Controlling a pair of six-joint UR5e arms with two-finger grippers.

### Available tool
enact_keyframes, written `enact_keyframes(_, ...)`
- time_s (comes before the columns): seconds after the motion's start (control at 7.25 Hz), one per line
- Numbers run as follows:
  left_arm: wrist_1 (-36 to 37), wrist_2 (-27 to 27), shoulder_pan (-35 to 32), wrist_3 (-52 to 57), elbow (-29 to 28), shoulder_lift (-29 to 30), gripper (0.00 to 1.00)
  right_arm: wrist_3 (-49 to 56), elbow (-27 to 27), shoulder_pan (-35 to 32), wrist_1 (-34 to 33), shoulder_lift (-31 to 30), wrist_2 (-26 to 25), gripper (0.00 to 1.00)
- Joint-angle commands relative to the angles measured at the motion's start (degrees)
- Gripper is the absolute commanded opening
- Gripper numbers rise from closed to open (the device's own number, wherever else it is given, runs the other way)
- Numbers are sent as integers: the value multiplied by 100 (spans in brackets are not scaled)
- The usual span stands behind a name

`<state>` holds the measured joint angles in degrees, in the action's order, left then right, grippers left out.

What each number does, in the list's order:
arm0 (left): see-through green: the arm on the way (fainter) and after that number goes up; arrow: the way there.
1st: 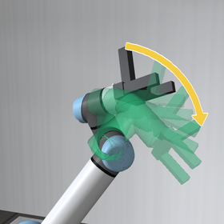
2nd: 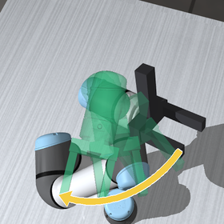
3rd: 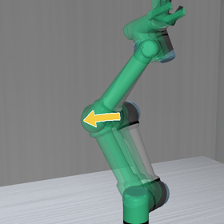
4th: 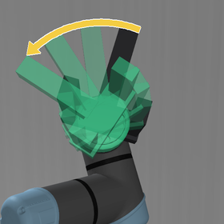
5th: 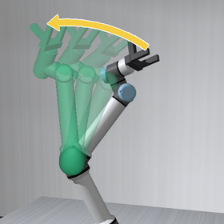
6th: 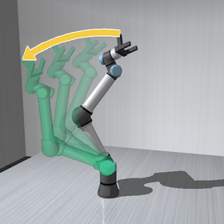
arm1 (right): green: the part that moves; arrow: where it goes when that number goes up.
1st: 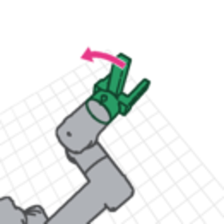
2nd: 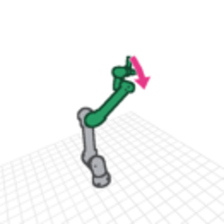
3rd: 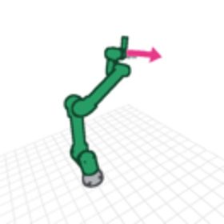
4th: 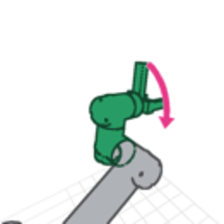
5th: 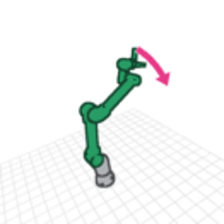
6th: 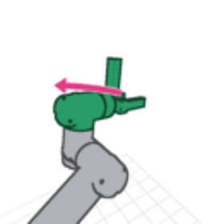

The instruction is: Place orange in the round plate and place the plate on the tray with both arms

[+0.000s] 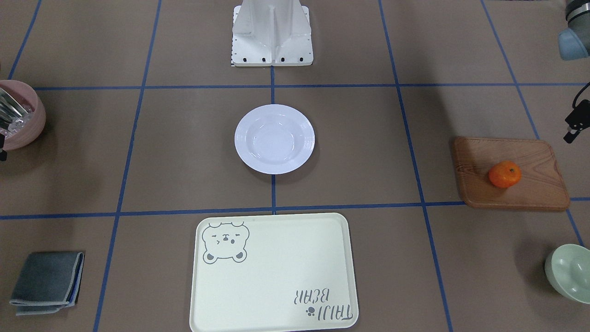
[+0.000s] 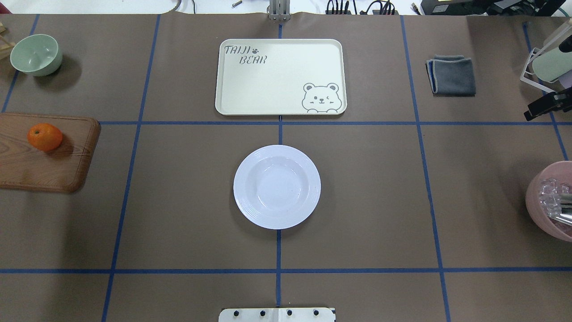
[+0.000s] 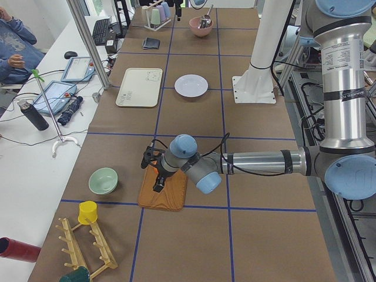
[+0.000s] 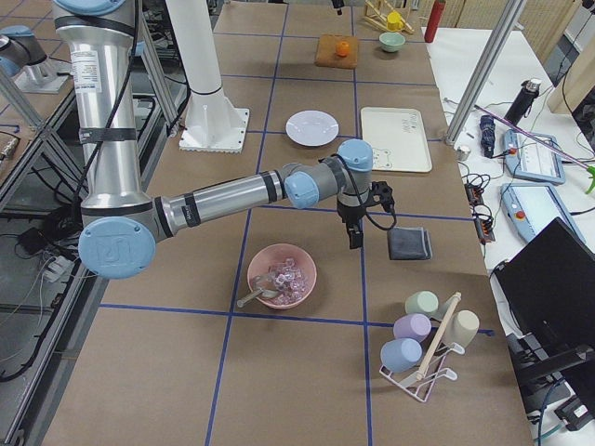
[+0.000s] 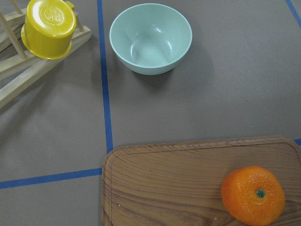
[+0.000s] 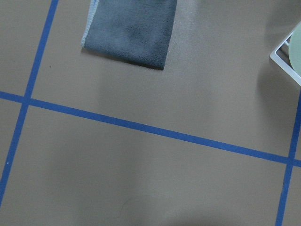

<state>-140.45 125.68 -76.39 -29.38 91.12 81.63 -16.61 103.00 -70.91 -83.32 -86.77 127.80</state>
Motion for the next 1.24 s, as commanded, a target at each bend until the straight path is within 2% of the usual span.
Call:
enact_keyframes(0.0,-217,-17,28,46,-15,-181,98,0,-8,-2,0,-15,8,100)
enact_keyframes(0.14,-420,-18,80,-58,-33,-209,98,9,-8,-11,0,-94,34,100)
enact_keyframes(0.28,-300,113,81,-59,-33,-166,98,18,-25,-11,35,-269,34,100)
enact_keyframes(0.41,310,610,72,2,2,0,98,9,-51,-19,331,-479,26,100)
enact_keyframes(0.55,621,850,37,38,115,45,98,9,-60,-133,430,-594,52,100)
enact_keyframes(0.69,902,861,98,38,212,63,98,35,-52,-273,431,-604,104,100)
enact_keyframes(0.83,1549,853,90,325,457,107,98,44,-52,-379,431,-587,200,100)
enact_keyframes(0.97,2574,748,46,1076,833,194,98,44,-52,-449,422,-569,254,100)
enact_keyframes(1.1,3776,390,-59,1945,1315,308,98,61,-60,-467,413,-561,254,100)
